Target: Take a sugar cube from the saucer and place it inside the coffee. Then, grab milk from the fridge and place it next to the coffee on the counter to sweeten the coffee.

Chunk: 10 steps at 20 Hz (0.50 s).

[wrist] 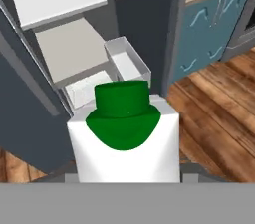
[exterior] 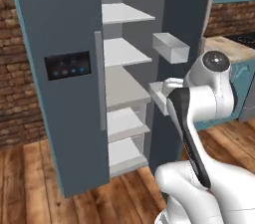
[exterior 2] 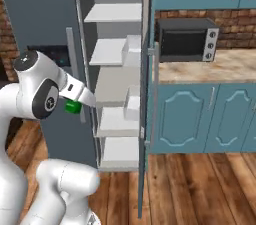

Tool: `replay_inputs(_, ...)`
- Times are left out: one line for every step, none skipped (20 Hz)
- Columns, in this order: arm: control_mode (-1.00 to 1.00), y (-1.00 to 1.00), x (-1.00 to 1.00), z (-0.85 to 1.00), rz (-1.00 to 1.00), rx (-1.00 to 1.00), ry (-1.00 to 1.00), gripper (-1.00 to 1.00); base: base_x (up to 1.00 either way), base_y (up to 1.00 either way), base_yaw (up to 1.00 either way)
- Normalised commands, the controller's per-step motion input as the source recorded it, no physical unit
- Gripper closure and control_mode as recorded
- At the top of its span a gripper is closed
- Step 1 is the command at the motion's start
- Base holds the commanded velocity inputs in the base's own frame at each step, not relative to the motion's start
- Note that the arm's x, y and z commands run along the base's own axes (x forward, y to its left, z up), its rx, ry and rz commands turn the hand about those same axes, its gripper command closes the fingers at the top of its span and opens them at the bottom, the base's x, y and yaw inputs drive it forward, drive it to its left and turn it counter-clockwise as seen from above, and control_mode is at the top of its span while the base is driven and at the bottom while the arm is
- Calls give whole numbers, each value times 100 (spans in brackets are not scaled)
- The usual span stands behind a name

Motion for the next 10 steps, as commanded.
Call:
replay_inputs(100, 0, 0, 0, 0, 0, 0, 100, -1, -12, -80)
replay_inputs(100, 0, 0, 0, 0, 0, 0, 100, 0, -26, -78)
replay_inputs(100, 0, 0, 0, 0, 0, 0, 100, 0, -34, -75)
replay_inputs(100, 0, 0, 0, 0, 0, 0, 100, 0, -40, -75)
replay_inputs(100, 0, 0, 0, 0, 0, 0, 100, 0, -43, -75)
replay_inputs(100, 0, 0, 0, 0, 0, 0, 100, 0, -49, -72)
replay_inputs(100, 0, 0, 0, 0, 0, 0, 100, 0, -54, -70)
replay_inputs(100, 0, 0, 0, 0, 0, 0, 100, 0, -59, -68)
replay_inputs(100, 0, 0, 0, 0, 0, 0, 100, 1, -63, -66)
replay_inputs(100, 0, 0, 0, 0, 0, 0, 100, 7, -66, -63)
